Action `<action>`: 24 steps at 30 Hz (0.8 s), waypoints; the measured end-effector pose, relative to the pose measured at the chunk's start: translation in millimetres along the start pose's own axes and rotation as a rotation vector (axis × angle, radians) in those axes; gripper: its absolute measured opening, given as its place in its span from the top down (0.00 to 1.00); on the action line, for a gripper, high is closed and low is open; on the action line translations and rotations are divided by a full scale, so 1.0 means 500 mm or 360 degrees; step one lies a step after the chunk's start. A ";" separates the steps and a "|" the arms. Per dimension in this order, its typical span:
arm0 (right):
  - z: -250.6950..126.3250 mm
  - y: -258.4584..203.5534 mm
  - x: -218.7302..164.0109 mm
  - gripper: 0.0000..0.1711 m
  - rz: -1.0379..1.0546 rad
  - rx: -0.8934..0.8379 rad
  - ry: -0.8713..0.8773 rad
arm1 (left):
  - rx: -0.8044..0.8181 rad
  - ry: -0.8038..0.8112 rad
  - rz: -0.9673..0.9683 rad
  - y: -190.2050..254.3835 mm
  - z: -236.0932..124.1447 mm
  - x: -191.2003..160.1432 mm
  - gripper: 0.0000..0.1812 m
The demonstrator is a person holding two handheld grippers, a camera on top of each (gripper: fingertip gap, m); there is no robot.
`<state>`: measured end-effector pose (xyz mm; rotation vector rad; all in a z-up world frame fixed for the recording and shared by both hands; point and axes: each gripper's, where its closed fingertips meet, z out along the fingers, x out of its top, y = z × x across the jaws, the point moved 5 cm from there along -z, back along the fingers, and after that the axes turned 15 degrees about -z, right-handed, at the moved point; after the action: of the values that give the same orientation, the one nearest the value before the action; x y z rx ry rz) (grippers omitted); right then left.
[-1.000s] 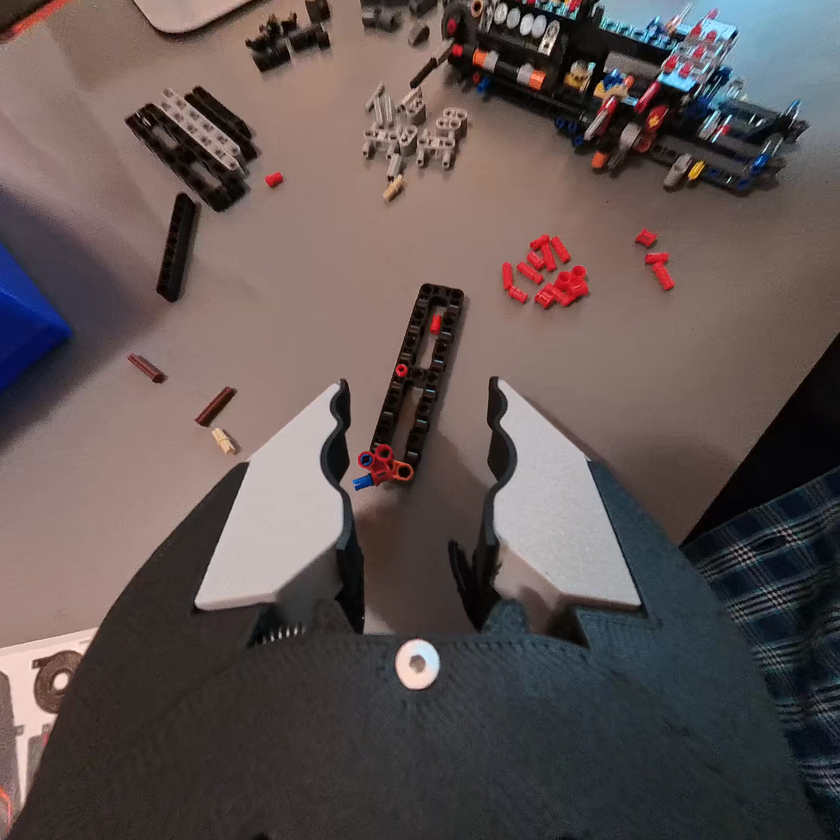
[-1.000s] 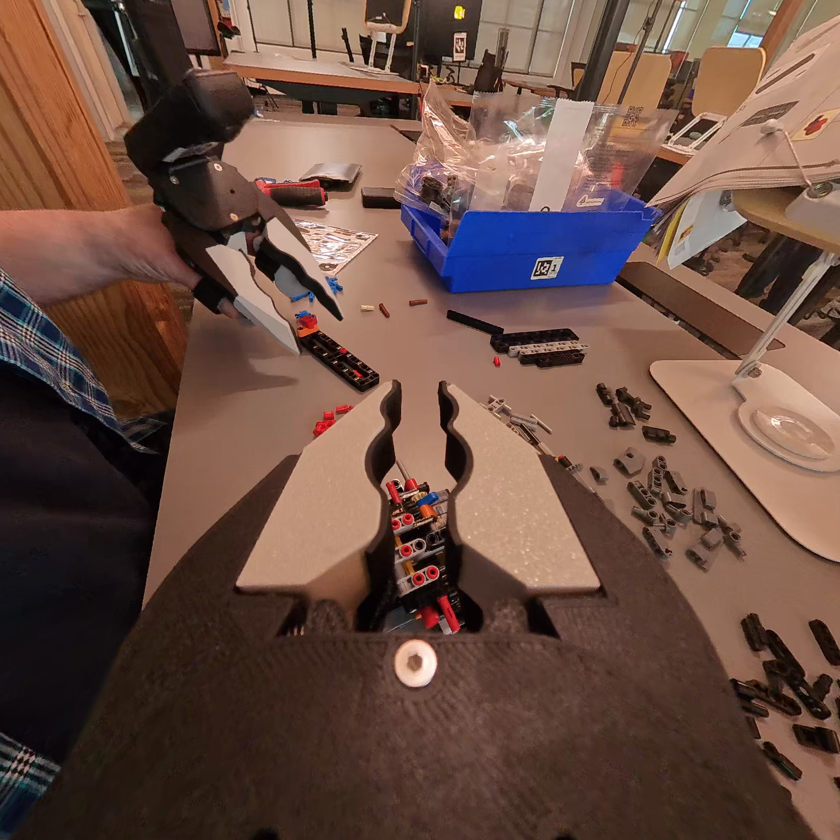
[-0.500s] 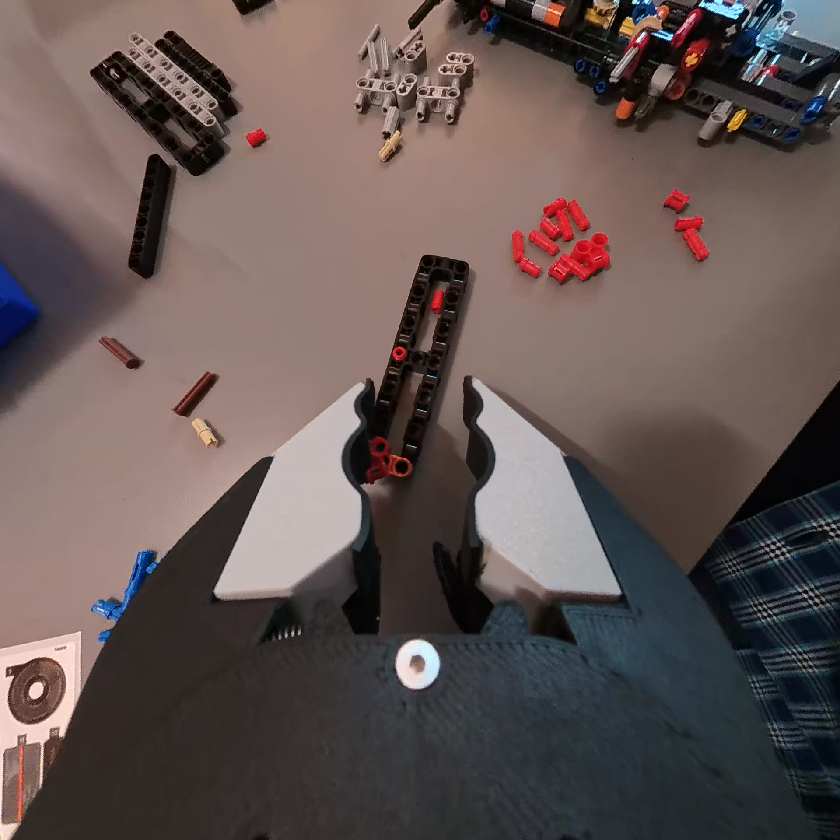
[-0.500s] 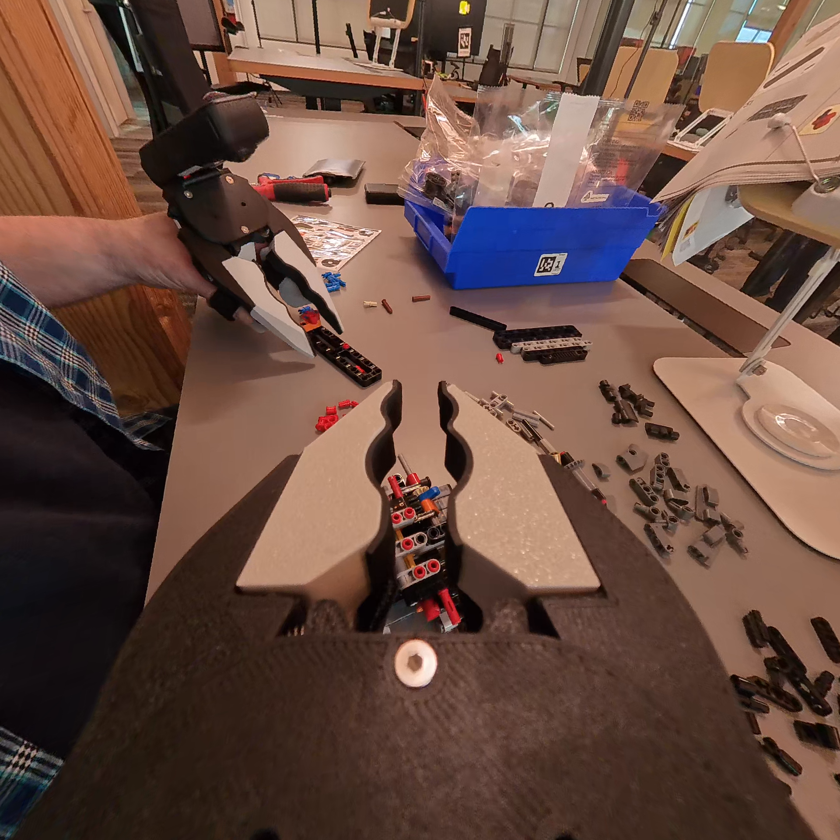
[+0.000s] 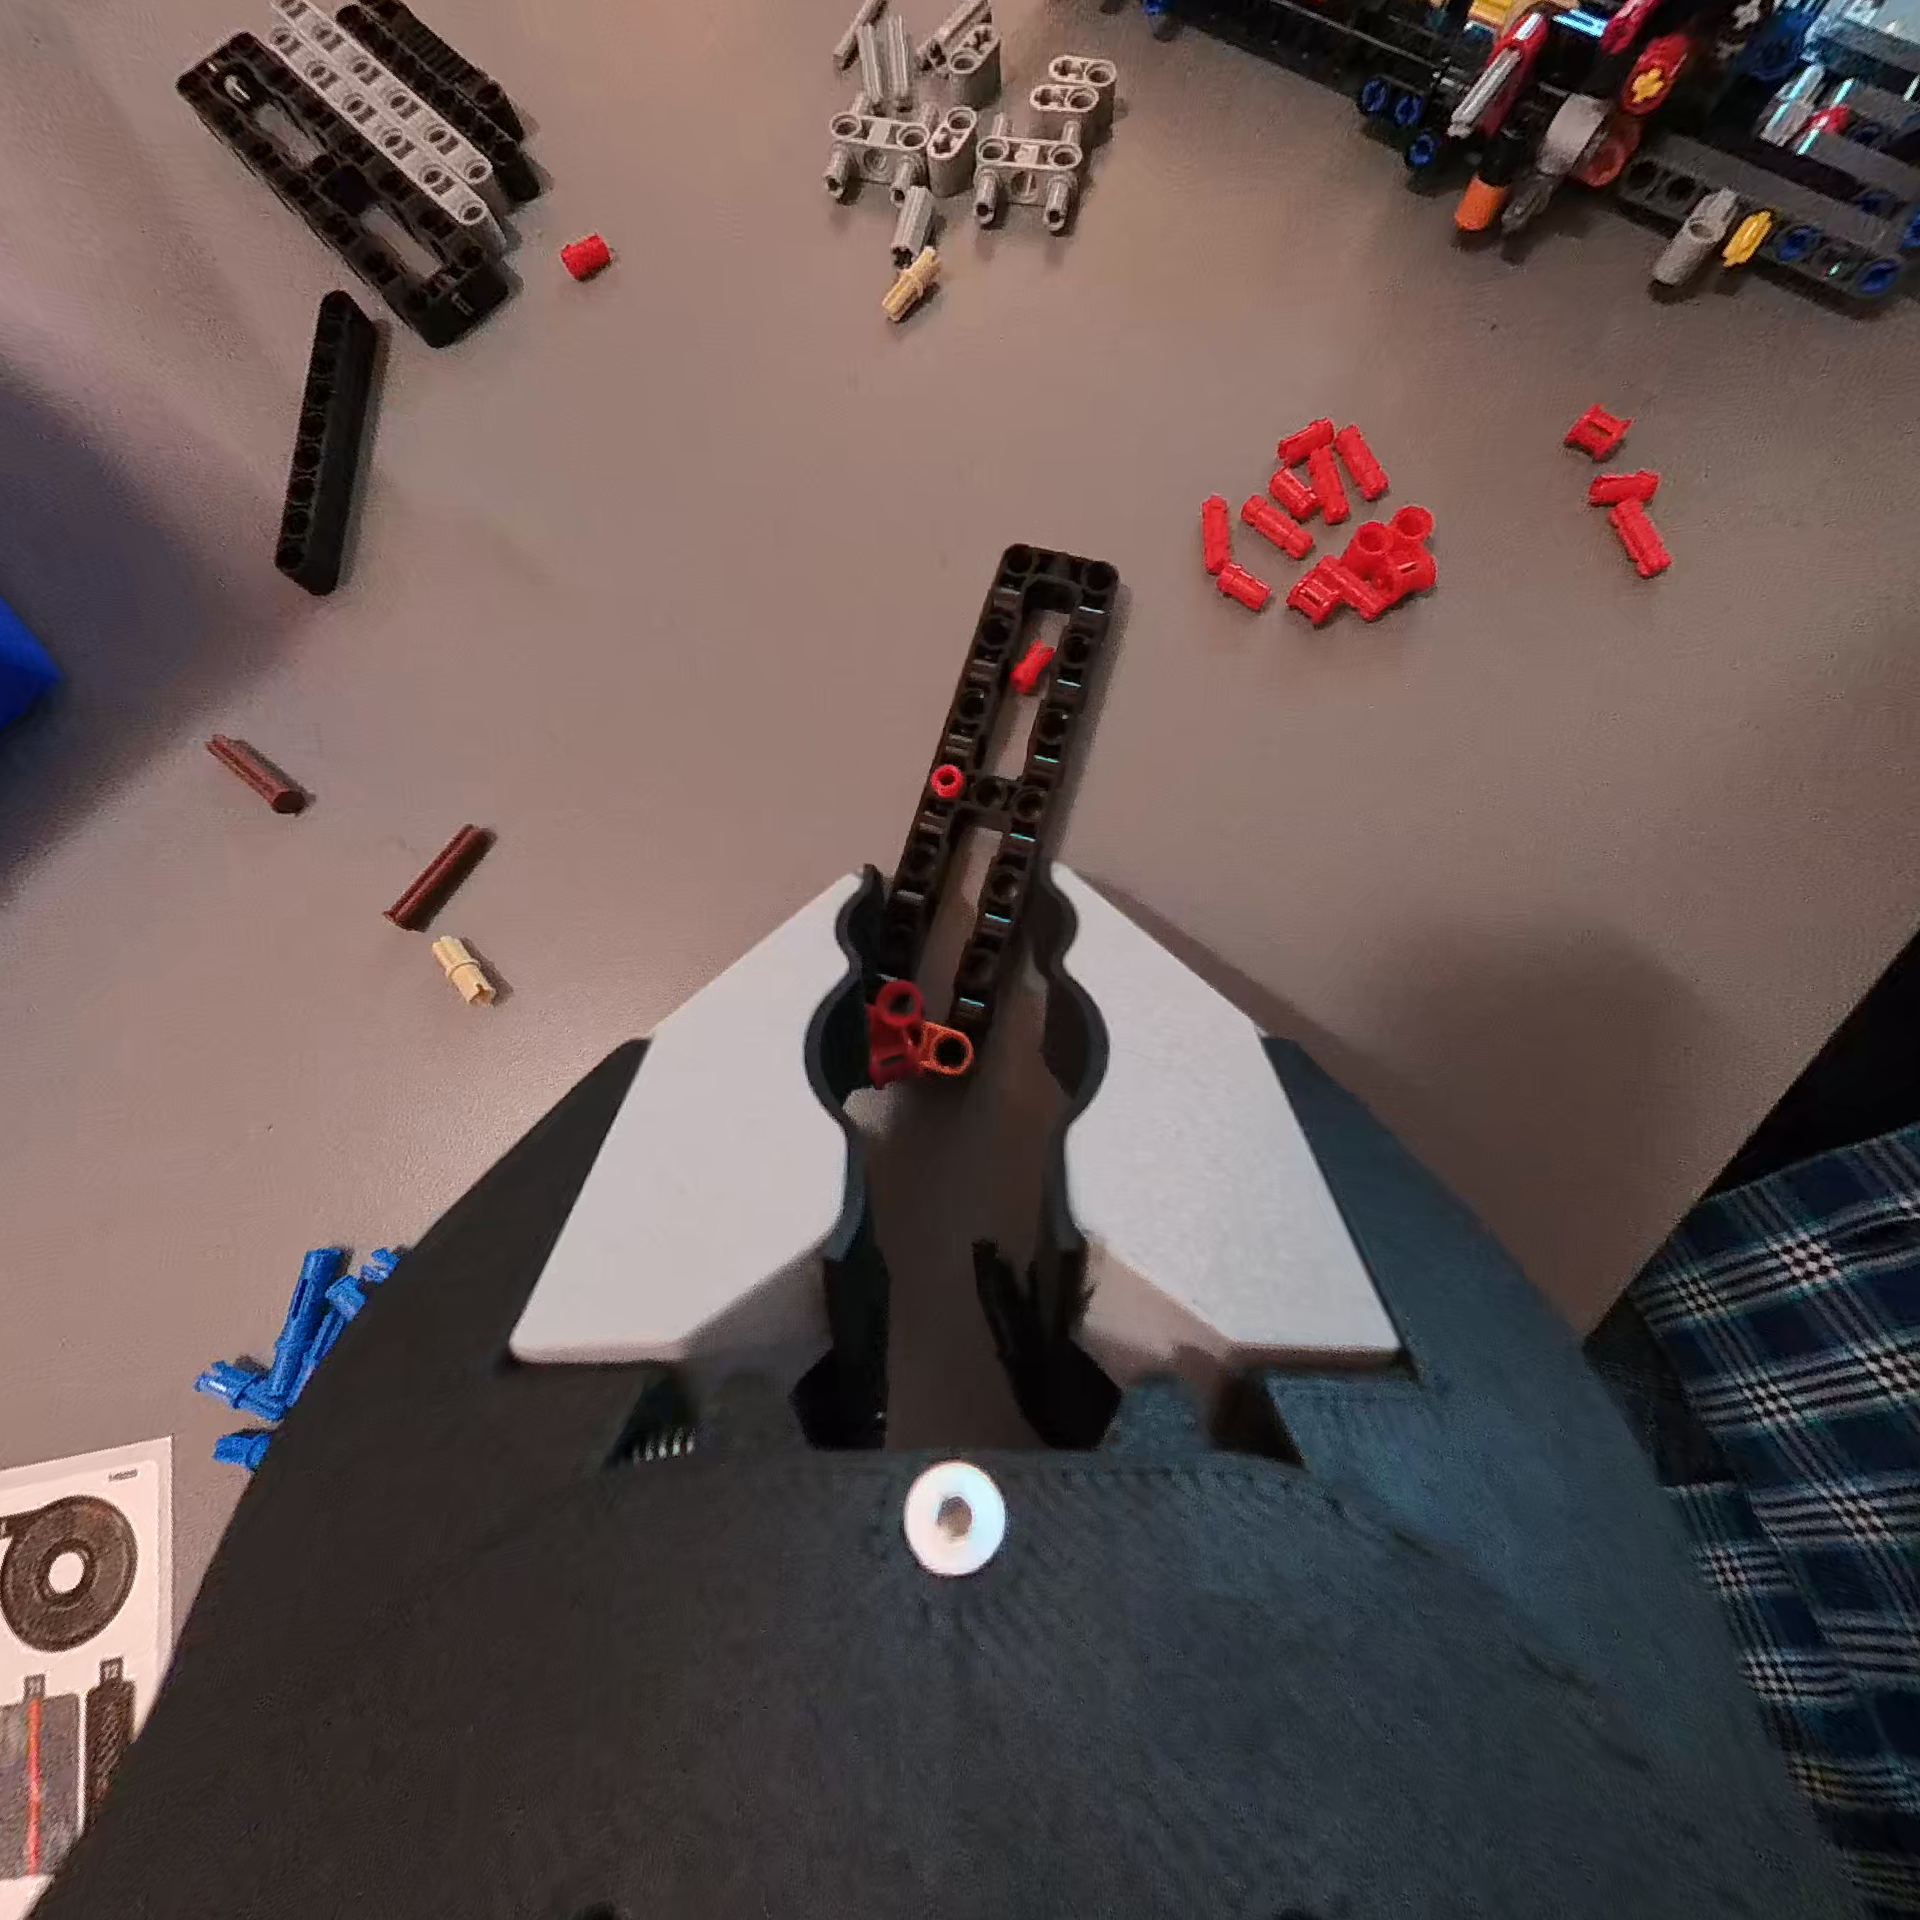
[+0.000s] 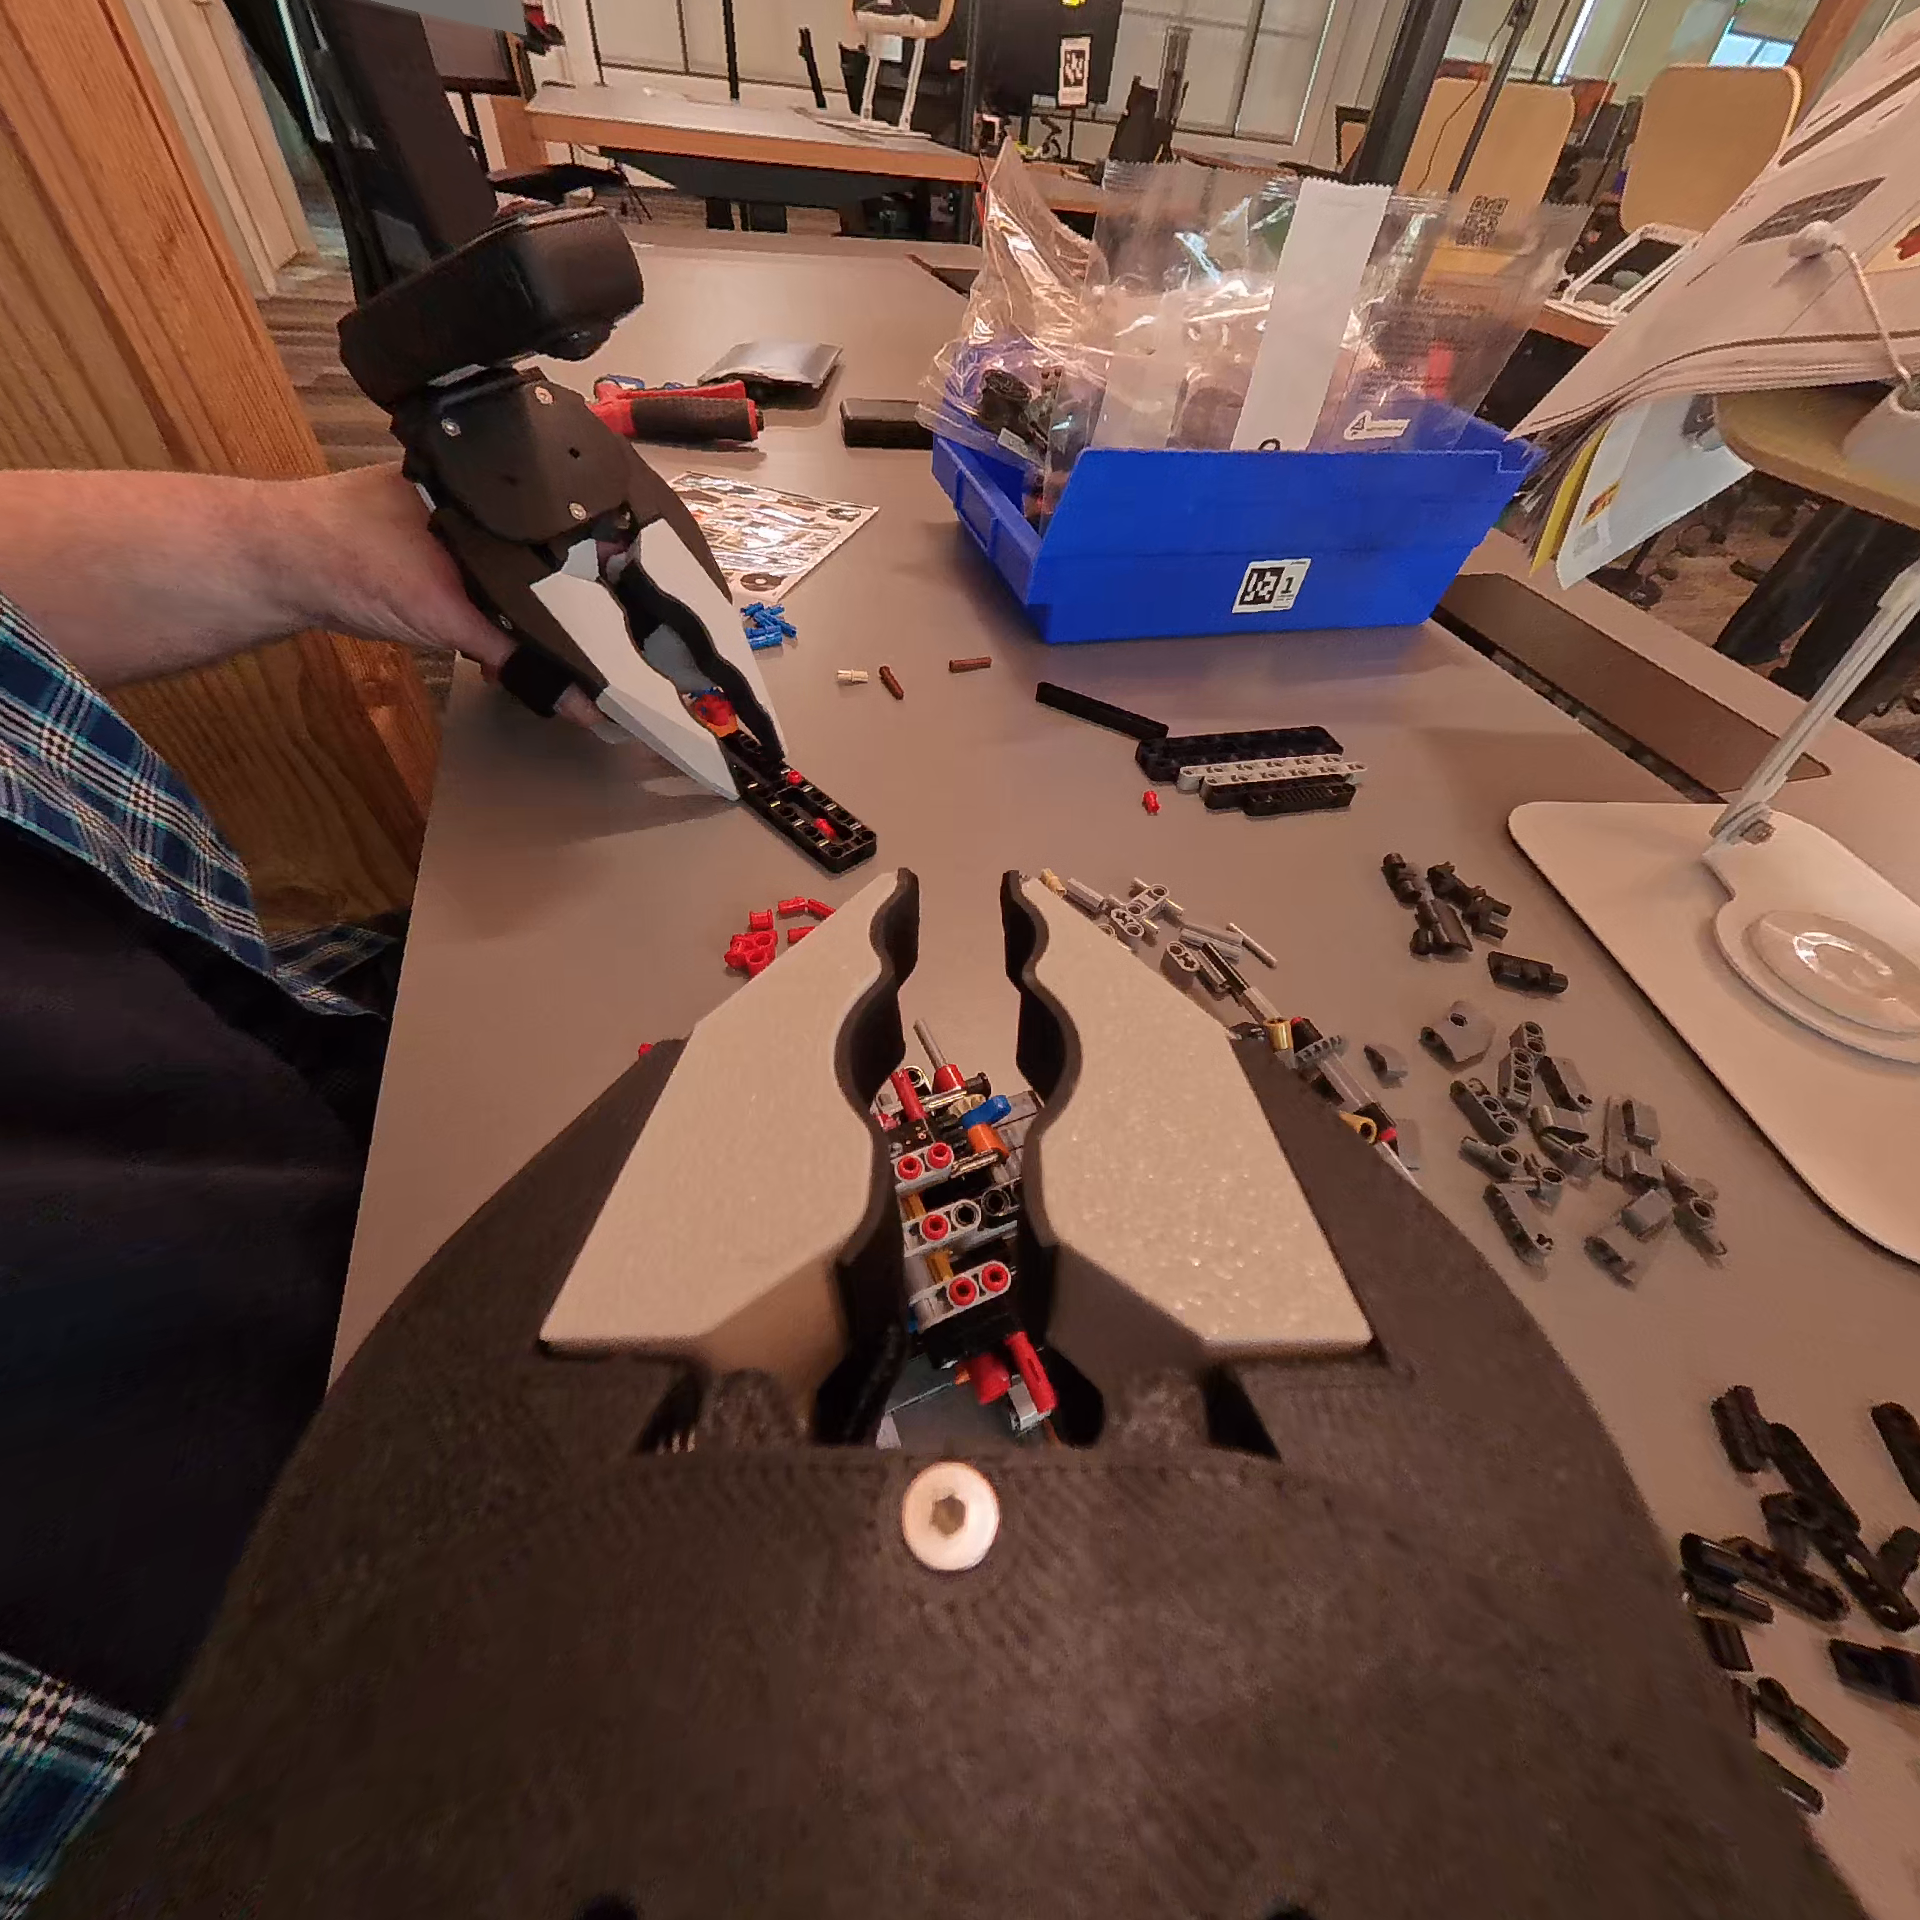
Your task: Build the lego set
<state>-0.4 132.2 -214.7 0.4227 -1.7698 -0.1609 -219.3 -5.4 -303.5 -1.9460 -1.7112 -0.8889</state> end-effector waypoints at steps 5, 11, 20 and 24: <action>-0.001 -0.001 0.000 0.92 0.0000 0.0006 0.0000 | 0.0014 -0.0009 -0.0002 0.000 0.001 0.001 0.85; -0.002 -0.001 -0.001 0.92 0.0003 0.0014 -0.0002 | 0.0039 -0.0006 0.0005 0.000 0.002 0.003 0.86; -0.003 -0.002 -0.001 0.92 -0.0002 0.0017 -0.0004 | 0.0083 0.0063 -0.0012 -0.004 -0.001 0.015 0.86; -0.002 -0.003 -0.001 0.92 -0.0006 0.0019 -0.0036 | 0.0120 0.0080 -0.0038 -0.008 -0.014 0.021 0.86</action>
<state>0.6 131.2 -215.2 0.4342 -1.7932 -0.1581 -224.0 -1.9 -291.8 -1.8431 -1.7179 -0.8615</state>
